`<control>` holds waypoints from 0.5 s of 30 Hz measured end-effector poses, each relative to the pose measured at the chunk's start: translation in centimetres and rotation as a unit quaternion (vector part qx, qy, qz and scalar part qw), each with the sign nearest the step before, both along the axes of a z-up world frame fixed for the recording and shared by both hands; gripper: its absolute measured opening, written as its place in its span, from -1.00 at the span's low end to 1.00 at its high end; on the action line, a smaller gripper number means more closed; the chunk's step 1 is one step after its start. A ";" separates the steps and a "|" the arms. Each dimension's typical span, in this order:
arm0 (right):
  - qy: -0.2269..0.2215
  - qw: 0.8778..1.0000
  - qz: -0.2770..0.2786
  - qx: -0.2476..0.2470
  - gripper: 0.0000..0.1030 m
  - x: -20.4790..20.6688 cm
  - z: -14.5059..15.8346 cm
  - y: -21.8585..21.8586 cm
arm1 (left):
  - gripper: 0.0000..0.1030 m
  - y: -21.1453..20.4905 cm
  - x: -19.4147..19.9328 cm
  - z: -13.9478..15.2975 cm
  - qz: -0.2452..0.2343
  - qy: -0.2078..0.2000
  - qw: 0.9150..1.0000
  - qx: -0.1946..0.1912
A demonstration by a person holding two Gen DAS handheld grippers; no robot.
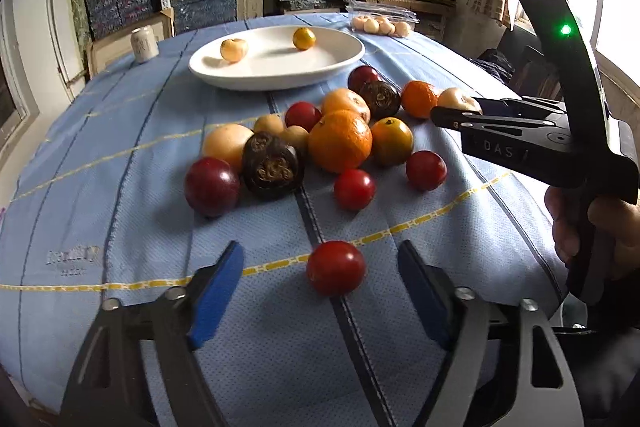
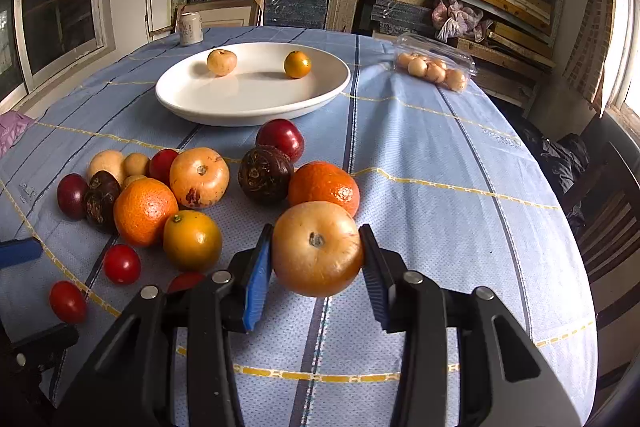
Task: Organize fruits
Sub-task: 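Grasp a pale yellow apple with the right tool while the left tool grasps a red cherry tomato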
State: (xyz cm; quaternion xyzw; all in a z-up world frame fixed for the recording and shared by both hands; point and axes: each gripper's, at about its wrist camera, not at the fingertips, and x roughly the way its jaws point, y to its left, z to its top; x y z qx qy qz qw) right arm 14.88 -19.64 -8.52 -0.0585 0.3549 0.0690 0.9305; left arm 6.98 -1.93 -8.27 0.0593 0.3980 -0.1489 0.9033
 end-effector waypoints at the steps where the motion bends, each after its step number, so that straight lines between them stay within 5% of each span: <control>1: 0.000 1.000 0.000 0.000 -0.20 0.0 0.0 0.0 | 0.23 -0.1 0.0 -0.2 -0.004 0.004 1.000 -0.002; 3: 0.000 1.000 -0.003 0.002 -0.20 0.0 0.0 0.0 | -0.07 -0.4 0.2 -0.6 -0.014 0.018 1.000 -0.004; 7: 0.001 1.000 -0.003 0.004 -0.20 0.0 0.0 -0.1 | -0.12 -0.3 0.2 -0.9 -0.013 0.023 1.000 -0.006; 10: 0.001 1.000 -0.001 0.004 -0.20 0.0 0.0 -0.2 | -0.39 -0.3 0.1 -0.9 -0.014 0.020 1.000 -0.008; 15: 0.003 1.000 -0.001 0.007 -0.20 0.1 -0.1 -0.2 | -0.40 -0.3 -0.1 -0.8 -0.016 0.019 1.000 -0.009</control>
